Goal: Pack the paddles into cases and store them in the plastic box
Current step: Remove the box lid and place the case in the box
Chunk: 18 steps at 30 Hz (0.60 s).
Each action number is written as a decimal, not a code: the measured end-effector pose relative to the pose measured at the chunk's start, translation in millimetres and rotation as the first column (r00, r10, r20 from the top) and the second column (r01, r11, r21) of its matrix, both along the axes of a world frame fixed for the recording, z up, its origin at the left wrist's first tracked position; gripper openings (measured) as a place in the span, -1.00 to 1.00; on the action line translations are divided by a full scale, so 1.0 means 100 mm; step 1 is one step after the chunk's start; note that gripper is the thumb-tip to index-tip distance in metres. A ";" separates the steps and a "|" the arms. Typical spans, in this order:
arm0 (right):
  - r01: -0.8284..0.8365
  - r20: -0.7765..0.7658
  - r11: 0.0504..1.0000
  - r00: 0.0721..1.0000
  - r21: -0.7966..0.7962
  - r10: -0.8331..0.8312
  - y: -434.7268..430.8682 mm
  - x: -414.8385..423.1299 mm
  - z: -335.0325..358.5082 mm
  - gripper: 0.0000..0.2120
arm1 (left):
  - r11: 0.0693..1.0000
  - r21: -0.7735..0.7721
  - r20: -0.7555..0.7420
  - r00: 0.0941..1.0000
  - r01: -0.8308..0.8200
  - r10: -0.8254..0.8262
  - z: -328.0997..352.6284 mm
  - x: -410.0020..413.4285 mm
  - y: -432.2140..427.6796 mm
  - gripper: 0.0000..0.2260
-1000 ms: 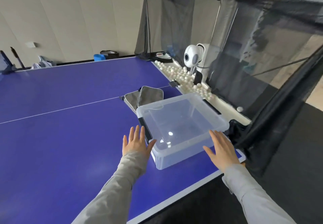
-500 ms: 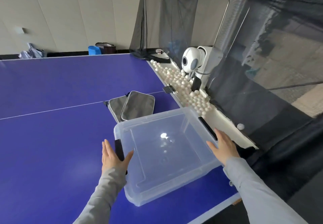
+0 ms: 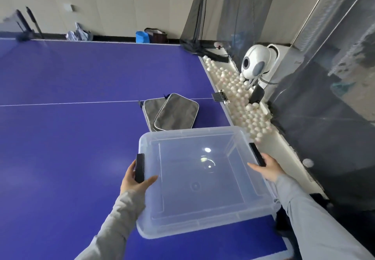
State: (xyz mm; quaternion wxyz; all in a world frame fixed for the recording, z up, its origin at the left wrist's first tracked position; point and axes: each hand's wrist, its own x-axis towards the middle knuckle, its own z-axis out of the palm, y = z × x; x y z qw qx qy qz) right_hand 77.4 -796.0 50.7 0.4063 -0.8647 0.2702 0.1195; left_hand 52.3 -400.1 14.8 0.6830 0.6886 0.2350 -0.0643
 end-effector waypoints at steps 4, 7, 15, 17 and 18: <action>0.033 0.082 0.981 0.995 0.191 -0.050 -0.08 -0.04 -0.10 -0.70 | 0.995 -0.081 -0.038 0.998 -0.052 0.049 0.07 -0.02 0.00 -0.22; 0.035 0.131 0.963 0.989 0.267 -0.072 -0.07 -0.06 -0.14 -0.71 | 0.989 -0.134 -0.073 0.996 -0.068 0.059 0.07 -0.03 0.03 -0.27; -0.017 0.160 0.950 0.987 0.311 -0.034 -0.14 -0.04 -0.14 -0.78 | 0.973 -0.216 -0.105 0.993 -0.082 0.060 0.03 -0.07 0.07 -0.39; -0.031 0.181 0.952 0.983 0.305 -0.026 -0.14 -0.02 -0.15 -0.78 | 0.973 -0.208 -0.098 0.992 -0.099 0.080 0.01 -0.06 0.10 -0.49; -0.036 0.187 0.952 0.982 0.304 -0.022 -0.15 -0.02 -0.15 -0.78 | 0.974 -0.202 -0.094 0.992 -0.100 0.082 0.00 -0.05 0.10 -0.52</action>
